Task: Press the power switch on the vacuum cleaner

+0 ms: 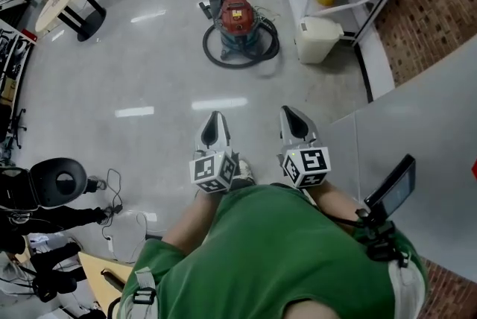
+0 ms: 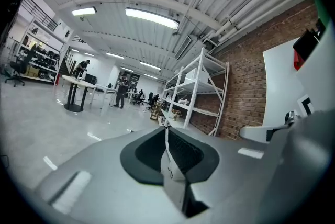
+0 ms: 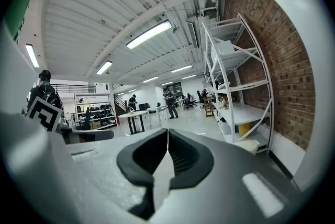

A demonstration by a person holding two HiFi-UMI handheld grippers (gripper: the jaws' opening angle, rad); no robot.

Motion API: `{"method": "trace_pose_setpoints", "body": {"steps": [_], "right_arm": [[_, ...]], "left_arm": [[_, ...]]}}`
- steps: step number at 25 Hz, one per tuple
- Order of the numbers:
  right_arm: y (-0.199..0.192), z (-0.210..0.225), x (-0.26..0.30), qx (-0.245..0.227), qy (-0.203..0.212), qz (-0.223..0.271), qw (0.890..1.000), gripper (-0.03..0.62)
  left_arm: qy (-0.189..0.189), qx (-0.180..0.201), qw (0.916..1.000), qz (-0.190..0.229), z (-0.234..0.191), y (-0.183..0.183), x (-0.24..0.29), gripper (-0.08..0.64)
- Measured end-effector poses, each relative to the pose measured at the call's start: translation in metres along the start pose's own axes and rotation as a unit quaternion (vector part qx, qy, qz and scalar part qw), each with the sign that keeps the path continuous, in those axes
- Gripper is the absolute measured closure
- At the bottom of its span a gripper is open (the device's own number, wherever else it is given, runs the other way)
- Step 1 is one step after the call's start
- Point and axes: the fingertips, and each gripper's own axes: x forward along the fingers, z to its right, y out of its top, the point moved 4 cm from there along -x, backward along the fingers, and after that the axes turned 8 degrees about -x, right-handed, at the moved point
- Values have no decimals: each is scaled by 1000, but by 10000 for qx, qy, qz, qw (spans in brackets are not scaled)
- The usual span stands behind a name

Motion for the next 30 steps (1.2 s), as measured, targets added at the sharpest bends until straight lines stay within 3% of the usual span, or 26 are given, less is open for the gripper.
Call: {"method": "trace_pose_setpoints", "body": {"steps": [13, 22, 30], "right_arm": [[13, -28, 98, -49, -269, 4, 9996, 586], [23, -21, 149, -102, -245, -32, 9996, 586], [36, 13, 212, -59, -73, 53, 9999, 586]], "left_arm": [[-325, -36, 9994, -149, -77, 27, 74, 552], [-279, -233, 9991, -200, -93, 42, 114, 552], [-192, -183, 9996, -88, -88, 64, 183, 552]]}}
